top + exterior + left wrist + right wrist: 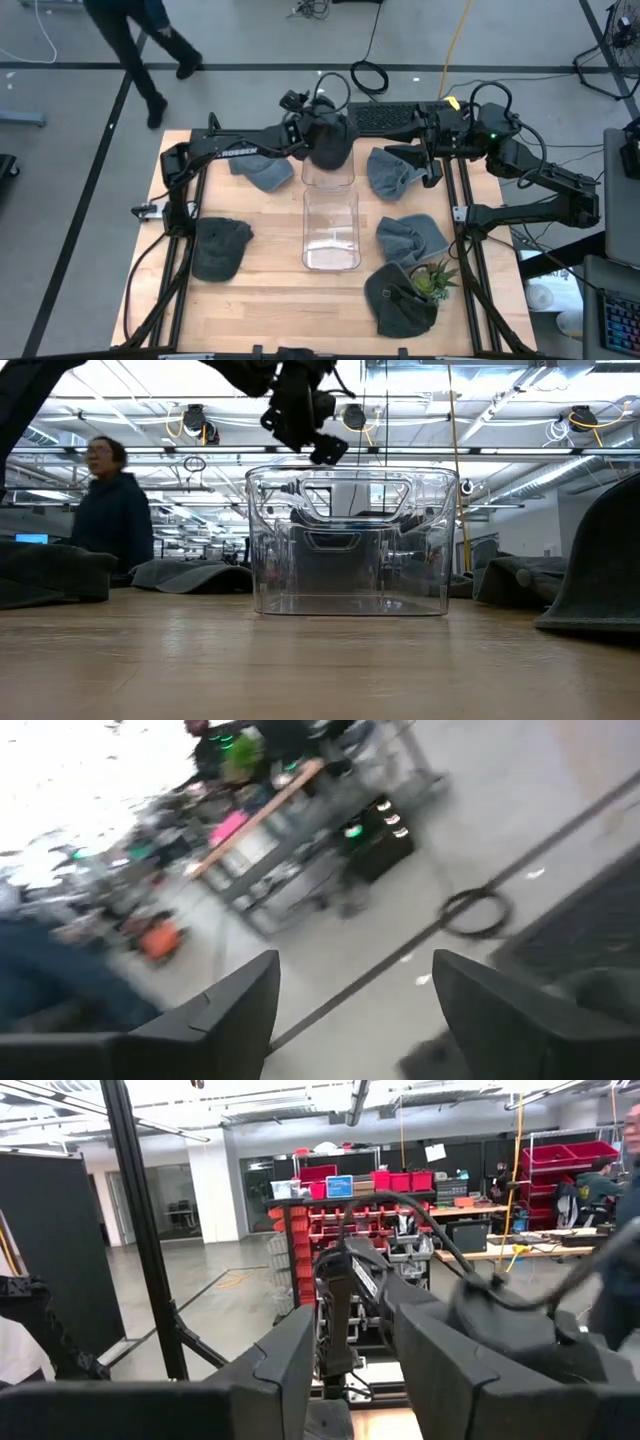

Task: Pick & Place hat
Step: Put the top black cap into the top transparent bin

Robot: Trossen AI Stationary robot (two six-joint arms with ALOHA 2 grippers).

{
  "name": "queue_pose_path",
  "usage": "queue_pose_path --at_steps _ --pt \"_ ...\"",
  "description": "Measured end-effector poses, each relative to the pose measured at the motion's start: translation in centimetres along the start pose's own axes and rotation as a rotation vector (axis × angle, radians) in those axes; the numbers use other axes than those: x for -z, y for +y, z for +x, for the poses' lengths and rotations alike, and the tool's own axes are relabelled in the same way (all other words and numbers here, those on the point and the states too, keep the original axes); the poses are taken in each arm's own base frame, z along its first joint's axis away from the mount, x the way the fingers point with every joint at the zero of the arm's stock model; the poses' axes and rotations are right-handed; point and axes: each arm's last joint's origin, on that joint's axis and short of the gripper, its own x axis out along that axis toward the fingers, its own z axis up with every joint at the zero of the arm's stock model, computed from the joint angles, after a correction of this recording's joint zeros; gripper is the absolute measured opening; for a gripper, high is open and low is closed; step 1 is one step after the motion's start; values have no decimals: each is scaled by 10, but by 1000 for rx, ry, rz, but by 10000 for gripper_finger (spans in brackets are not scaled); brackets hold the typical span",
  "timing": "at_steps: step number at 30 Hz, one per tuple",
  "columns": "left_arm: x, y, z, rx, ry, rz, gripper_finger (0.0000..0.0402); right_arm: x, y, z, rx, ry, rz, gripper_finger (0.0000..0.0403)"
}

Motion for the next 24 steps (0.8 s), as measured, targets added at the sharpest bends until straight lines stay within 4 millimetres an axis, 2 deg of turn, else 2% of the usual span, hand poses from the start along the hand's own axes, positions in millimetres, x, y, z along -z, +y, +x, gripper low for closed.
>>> queue_pose_path --at_steps 7,13,18,24 --pt "-16 -3 -36 407 -117 -56 263 0 0 0 1 0 -4 128" --pt "-14 -5 -64 683 -76 -86 229 0 0 0 2 0 -9 128" --pt "-15 -5 -83 904 -71 -68 187 0 0 0 2 0 -9 128" --pt "-19 -6 -99 1090 -111 -73 111 0 0 0 2 0 -9 128"
